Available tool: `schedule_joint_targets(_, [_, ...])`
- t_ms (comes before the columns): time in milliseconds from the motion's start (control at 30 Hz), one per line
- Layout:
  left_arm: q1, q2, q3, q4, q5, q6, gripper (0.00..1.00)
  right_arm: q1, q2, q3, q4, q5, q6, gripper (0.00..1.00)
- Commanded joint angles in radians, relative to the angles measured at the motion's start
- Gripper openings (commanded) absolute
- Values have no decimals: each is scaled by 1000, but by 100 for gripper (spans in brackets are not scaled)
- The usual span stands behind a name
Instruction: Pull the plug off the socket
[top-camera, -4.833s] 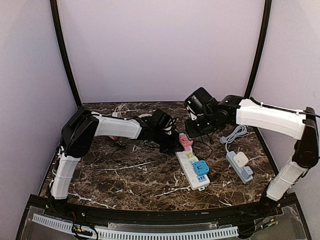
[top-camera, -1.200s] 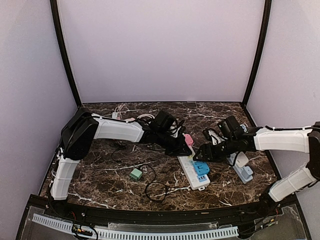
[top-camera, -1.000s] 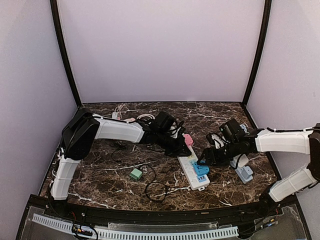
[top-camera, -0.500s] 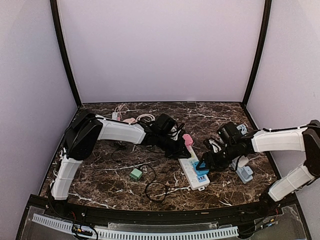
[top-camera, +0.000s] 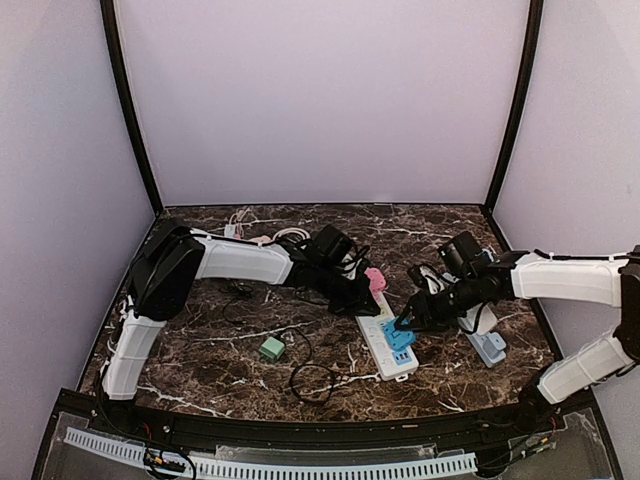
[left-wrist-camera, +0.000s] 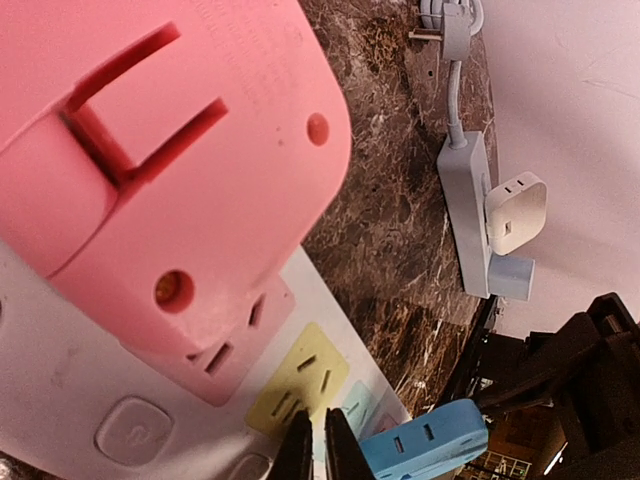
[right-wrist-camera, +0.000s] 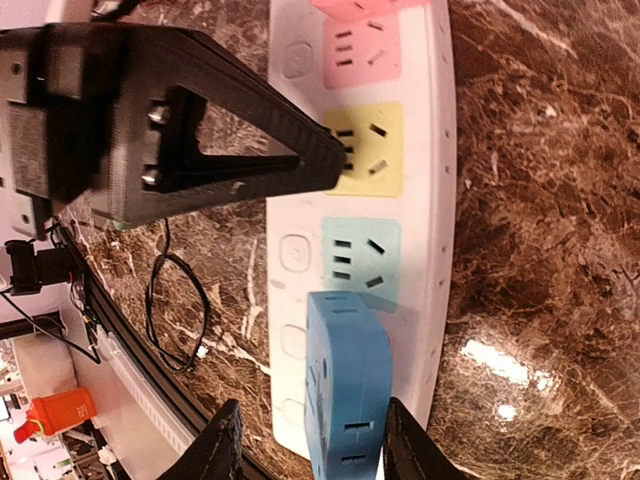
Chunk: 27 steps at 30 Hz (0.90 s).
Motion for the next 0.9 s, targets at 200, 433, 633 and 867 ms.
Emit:
schedule_joint_targets(200, [-8, 4, 34, -66, -10, 27, 5, -5, 19, 21, 3, -33, -5, 39])
schedule_joint_targets(433, [-13, 7, 51, -60, 1, 30, 5, -5, 44, 8, 48, -61, 15, 31])
schedule_joint_targets(633, [-28, 25, 62, -38, 11, 21, 5, -6, 74, -9, 72, -71, 25, 25])
schedule_joint_targets(867, [-32, 59, 93, -82, -31, 18, 5, -4, 72, -25, 95, -69, 47, 13])
